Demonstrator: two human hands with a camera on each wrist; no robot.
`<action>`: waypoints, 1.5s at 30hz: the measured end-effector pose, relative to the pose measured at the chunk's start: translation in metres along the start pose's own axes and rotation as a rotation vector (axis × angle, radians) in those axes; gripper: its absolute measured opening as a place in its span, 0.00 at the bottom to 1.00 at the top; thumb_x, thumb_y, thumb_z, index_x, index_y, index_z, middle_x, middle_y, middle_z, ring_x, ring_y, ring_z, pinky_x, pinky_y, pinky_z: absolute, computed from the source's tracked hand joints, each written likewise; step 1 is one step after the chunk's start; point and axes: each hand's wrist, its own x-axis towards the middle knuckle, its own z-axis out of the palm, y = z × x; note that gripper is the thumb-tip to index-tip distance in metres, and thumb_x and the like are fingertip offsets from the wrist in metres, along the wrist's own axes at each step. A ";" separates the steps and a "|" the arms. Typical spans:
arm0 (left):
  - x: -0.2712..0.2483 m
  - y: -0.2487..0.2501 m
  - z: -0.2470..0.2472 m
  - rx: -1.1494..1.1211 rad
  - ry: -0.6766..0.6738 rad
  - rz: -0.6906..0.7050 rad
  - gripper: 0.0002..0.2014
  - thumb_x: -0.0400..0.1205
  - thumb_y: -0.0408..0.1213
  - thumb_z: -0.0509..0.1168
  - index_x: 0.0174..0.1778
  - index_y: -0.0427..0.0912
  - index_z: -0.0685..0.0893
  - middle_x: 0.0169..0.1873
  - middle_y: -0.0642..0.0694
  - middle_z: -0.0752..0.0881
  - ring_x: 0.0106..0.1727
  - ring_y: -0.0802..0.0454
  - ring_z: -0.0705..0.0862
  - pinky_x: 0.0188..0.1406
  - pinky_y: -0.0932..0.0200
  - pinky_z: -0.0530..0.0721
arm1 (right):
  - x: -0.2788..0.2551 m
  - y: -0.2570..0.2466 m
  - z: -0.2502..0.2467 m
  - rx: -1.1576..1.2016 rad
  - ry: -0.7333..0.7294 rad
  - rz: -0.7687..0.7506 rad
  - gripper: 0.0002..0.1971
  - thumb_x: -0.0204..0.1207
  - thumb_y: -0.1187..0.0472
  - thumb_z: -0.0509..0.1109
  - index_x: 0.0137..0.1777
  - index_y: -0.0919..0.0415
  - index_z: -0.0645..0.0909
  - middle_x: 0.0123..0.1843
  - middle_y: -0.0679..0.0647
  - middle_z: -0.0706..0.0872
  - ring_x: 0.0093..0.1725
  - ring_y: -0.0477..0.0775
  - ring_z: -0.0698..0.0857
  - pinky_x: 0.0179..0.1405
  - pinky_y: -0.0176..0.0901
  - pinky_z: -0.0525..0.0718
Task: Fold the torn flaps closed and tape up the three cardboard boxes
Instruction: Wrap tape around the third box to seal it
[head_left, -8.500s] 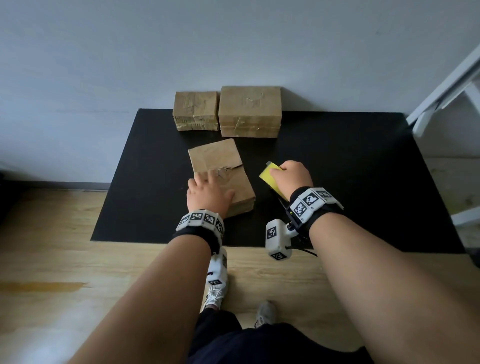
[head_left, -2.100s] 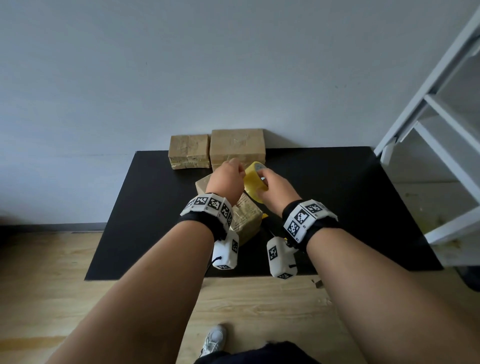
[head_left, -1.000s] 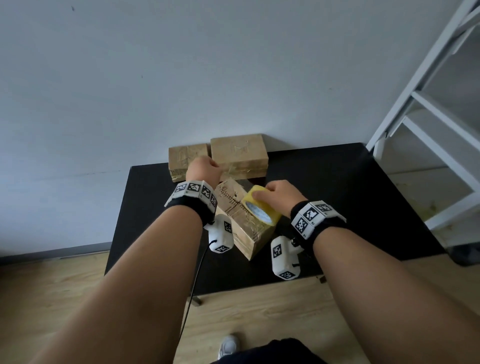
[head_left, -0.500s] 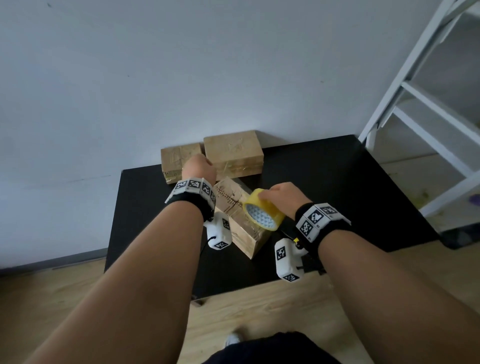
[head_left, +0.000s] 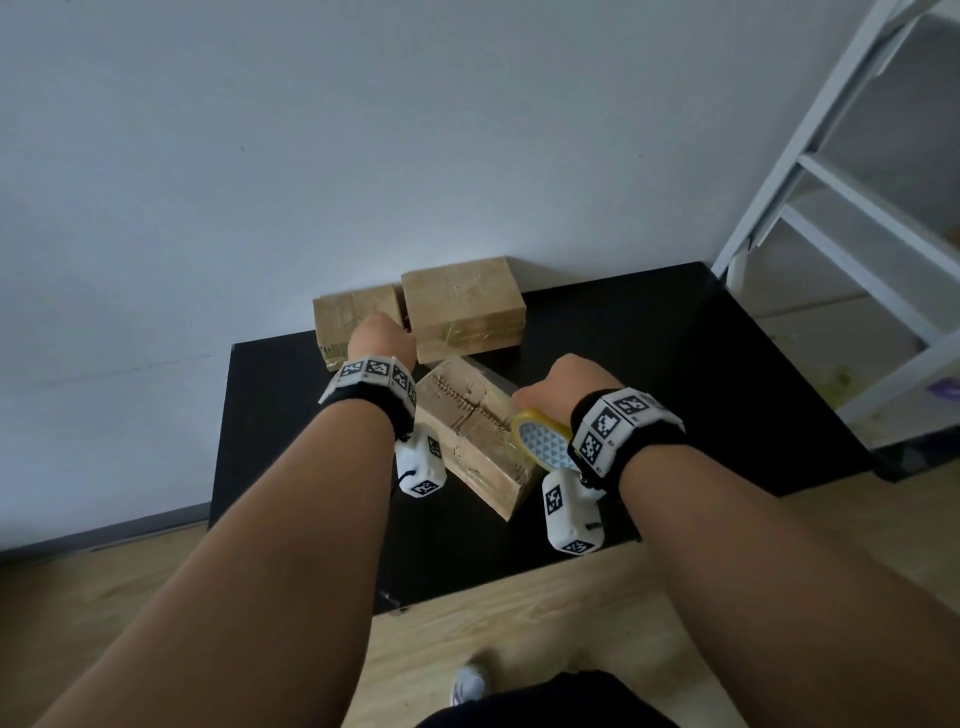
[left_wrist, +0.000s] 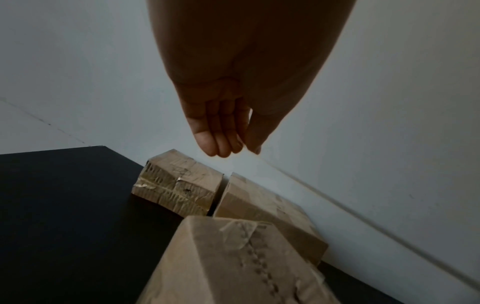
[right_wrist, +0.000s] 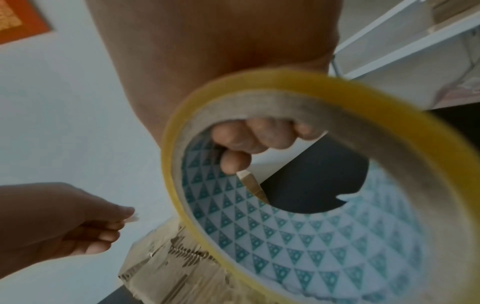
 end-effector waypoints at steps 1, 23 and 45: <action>0.002 -0.002 0.003 0.017 -0.027 0.002 0.14 0.85 0.40 0.63 0.48 0.30 0.86 0.39 0.37 0.87 0.36 0.46 0.84 0.28 0.61 0.75 | 0.000 -0.004 0.003 -0.035 0.006 0.003 0.14 0.75 0.45 0.70 0.43 0.57 0.82 0.39 0.53 0.87 0.38 0.52 0.87 0.41 0.46 0.84; 0.047 -0.035 0.051 0.124 -0.282 0.008 0.17 0.83 0.43 0.67 0.33 0.37 0.77 0.38 0.39 0.84 0.42 0.43 0.83 0.41 0.53 0.79 | 0.006 -0.043 0.018 -0.179 0.038 0.165 0.13 0.79 0.49 0.66 0.40 0.58 0.77 0.39 0.54 0.83 0.35 0.52 0.82 0.38 0.44 0.79; -0.041 -0.044 0.054 0.306 0.002 0.603 0.17 0.82 0.34 0.64 0.68 0.44 0.79 0.68 0.48 0.77 0.68 0.48 0.74 0.63 0.54 0.79 | 0.005 -0.029 0.018 -0.039 -0.016 0.142 0.16 0.76 0.44 0.70 0.43 0.59 0.80 0.41 0.54 0.84 0.38 0.53 0.83 0.37 0.45 0.79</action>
